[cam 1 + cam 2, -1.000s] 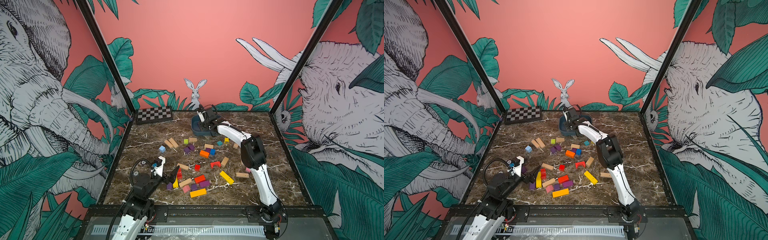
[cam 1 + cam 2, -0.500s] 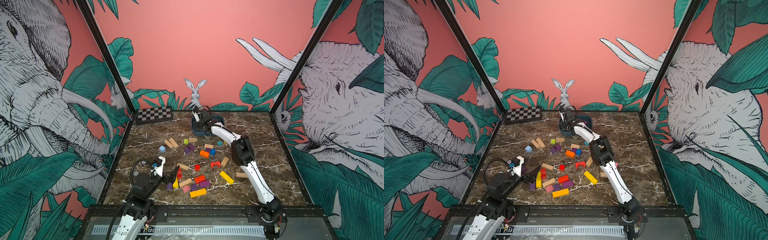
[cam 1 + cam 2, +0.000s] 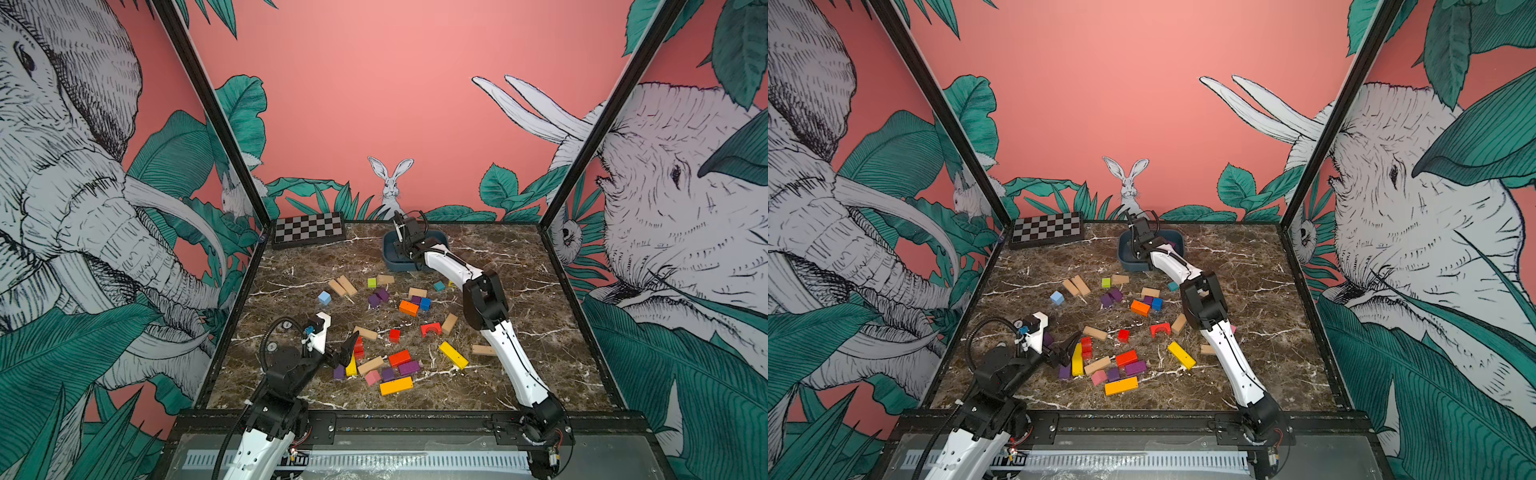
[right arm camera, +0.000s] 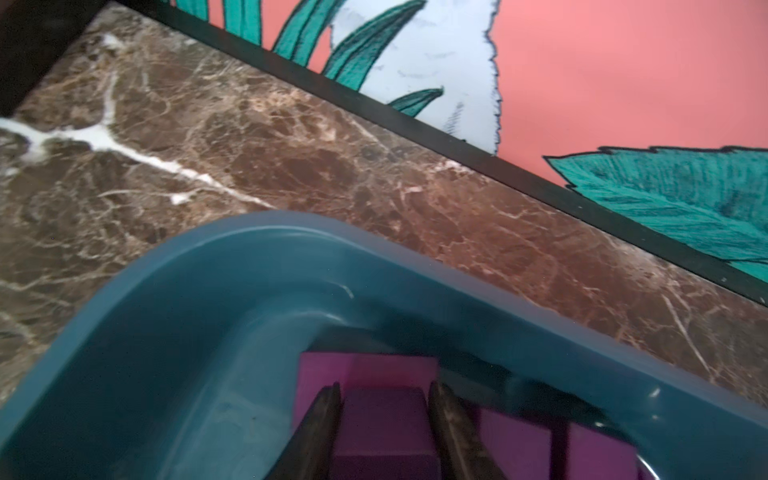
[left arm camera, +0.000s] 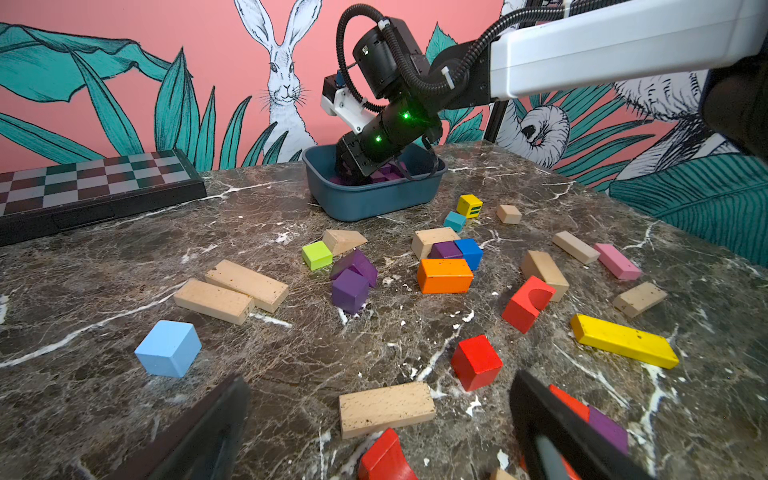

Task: Pick purple bricks into the storage bin
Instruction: Place the building block in the storage box, then pick up the building block from the center of the board.

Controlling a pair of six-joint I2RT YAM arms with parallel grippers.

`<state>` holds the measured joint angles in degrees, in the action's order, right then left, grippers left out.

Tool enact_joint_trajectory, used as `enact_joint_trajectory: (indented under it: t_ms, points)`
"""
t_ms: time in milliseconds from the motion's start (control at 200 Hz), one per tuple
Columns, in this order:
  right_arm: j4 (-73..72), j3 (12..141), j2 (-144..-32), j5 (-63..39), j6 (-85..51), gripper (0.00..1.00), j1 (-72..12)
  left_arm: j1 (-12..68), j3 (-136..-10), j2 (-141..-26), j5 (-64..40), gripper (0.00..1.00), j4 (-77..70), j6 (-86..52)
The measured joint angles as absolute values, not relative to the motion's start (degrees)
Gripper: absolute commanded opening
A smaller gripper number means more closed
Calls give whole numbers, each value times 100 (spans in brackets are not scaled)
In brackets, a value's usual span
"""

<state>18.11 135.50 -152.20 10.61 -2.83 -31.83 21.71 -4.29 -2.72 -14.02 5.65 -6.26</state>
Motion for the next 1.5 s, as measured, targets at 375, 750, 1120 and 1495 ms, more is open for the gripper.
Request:
enact_joint_trajectory:
  t_ms: [375,750,1120,1495]
  points:
    - [1608,13408,-15194,1122,-272,52,-3138,2171,-429,-272,-1404,99,565,-626]
    - [1079,12049,-14068,882,-43,69,-3138,2171,-429,-272,-1385,99,569,-622]
    - [-329,8335,-10617,714,40,99,-3205,2171,-429,-309,-1170,99,600,-596]
    - [-447,3398,-6665,1754,-113,99,-4344,2171,-445,-1656,-871,99,237,-650]
